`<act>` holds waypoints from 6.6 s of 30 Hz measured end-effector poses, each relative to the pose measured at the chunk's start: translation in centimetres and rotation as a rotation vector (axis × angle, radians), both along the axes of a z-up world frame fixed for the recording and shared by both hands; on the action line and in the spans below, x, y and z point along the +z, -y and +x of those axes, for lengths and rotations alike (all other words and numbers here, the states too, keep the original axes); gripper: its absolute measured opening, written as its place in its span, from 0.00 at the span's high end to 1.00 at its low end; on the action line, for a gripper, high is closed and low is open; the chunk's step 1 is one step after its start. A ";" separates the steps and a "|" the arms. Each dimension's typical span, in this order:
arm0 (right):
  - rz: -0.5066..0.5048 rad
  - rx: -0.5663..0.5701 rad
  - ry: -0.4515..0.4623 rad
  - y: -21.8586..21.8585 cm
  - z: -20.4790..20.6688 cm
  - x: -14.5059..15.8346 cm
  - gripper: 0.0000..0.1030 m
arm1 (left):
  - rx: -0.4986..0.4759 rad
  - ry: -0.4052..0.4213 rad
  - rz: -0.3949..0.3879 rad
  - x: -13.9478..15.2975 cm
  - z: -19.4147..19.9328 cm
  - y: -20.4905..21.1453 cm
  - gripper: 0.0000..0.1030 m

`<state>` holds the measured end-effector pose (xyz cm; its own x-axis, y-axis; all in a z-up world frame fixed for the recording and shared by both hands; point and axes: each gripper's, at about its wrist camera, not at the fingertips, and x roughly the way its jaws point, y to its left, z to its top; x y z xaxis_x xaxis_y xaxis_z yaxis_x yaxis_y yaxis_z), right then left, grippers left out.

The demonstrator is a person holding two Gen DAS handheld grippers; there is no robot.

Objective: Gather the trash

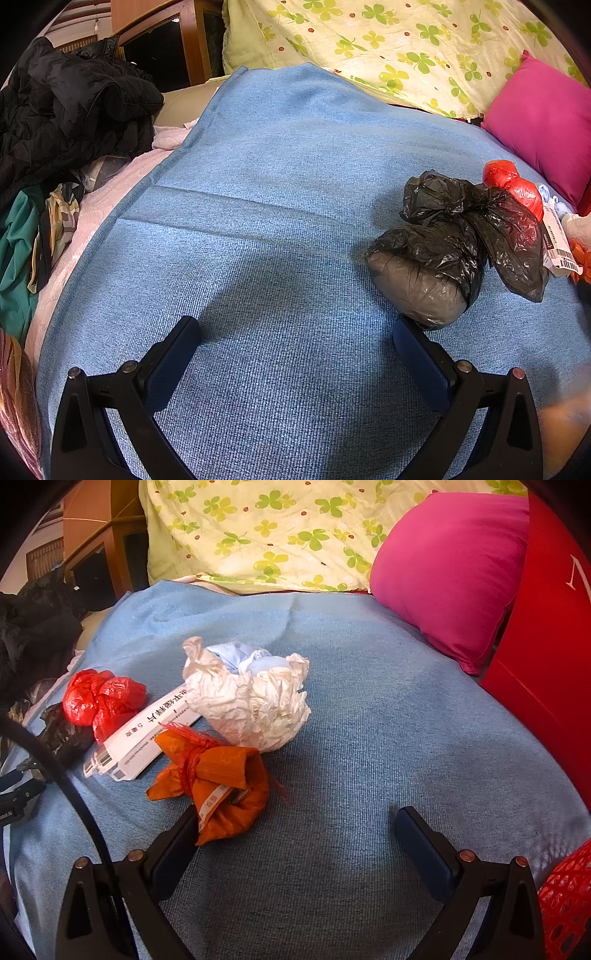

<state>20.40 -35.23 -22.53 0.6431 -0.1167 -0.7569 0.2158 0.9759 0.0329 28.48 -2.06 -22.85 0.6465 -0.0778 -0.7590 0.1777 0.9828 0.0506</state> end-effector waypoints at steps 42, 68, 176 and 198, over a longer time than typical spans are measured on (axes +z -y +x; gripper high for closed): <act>-0.009 0.036 -0.025 -2.2 -7.5 0.3 0.00 | 0.005 0.007 -0.001 0.0 -0.1 0.0 0.00; 0.095 0.353 -0.130 -17.2 -3.2 3.4 0.30 | 0.080 0.068 0.022 1.9 -4.0 -2.7 0.00; 0.483 -0.379 0.562 17.8 -34.1 14.9 0.28 | -0.759 0.156 -0.008 17.5 -27.4 28.7 0.36; 0.369 0.056 0.493 1.8 -26.2 21.4 0.28 | -0.134 0.133 0.051 13.3 -21.2 -1.1 0.34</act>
<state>-5.81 -37.02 -1.08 0.9250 0.1399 -0.3532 0.0384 0.8905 0.4534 7.29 -0.95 -9.57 0.7279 -0.1333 -0.6726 0.2950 0.9464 0.1317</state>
